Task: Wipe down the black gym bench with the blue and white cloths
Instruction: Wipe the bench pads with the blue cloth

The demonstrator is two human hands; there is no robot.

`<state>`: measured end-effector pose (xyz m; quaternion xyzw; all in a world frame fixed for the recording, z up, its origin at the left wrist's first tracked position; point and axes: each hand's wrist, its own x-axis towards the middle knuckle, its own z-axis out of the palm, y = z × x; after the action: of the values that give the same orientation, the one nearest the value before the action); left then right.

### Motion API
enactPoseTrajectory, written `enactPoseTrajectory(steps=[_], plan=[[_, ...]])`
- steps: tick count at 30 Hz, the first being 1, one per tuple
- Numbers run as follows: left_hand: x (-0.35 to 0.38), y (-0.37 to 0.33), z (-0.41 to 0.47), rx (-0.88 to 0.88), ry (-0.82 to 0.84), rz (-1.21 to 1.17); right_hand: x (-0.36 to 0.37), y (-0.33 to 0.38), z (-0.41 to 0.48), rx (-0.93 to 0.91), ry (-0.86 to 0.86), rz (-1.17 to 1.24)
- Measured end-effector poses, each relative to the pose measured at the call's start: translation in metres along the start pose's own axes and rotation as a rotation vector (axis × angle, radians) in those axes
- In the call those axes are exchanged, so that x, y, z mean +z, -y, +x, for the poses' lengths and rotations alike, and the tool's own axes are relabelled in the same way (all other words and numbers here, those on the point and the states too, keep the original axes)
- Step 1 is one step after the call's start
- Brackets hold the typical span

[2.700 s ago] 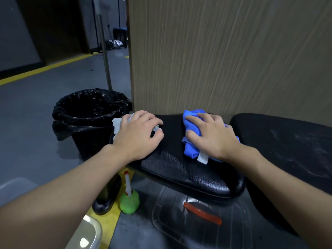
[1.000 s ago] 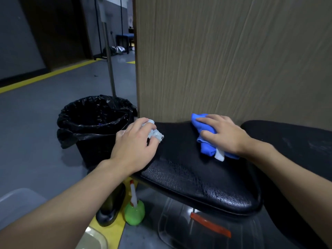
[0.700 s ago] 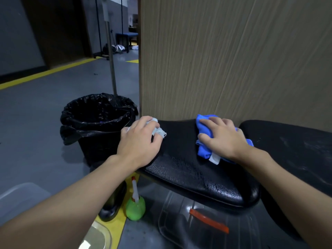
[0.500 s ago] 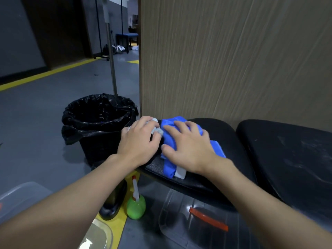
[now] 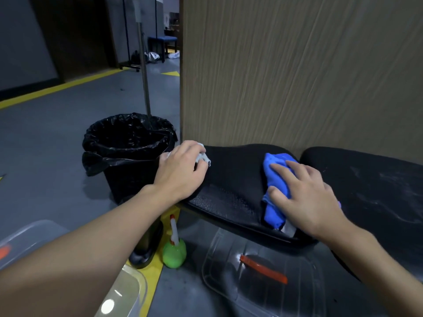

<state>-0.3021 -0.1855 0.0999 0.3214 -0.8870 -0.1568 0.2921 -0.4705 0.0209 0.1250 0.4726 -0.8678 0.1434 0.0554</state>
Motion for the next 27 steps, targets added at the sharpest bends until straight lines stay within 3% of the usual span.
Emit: enactPoseTrajectory(steps=[4,13,18,27], plan=[[-0.009,-0.001,-0.002,0.022,0.059,-0.013,0.009,0.028,-0.013,0.028,-0.037,-0.1],[-0.018,0.012,-0.002,0.054,0.07,-0.068,0.046,0.123,-0.035,-0.217,-0.108,-0.192],[-0.018,0.023,-0.006,0.048,0.095,-0.191,0.047,0.102,-0.032,-0.359,-0.127,-0.275],[-0.018,0.026,-0.006,0.026,0.137,-0.244,0.056,0.111,-0.023,-0.355,-0.141,-0.292]])
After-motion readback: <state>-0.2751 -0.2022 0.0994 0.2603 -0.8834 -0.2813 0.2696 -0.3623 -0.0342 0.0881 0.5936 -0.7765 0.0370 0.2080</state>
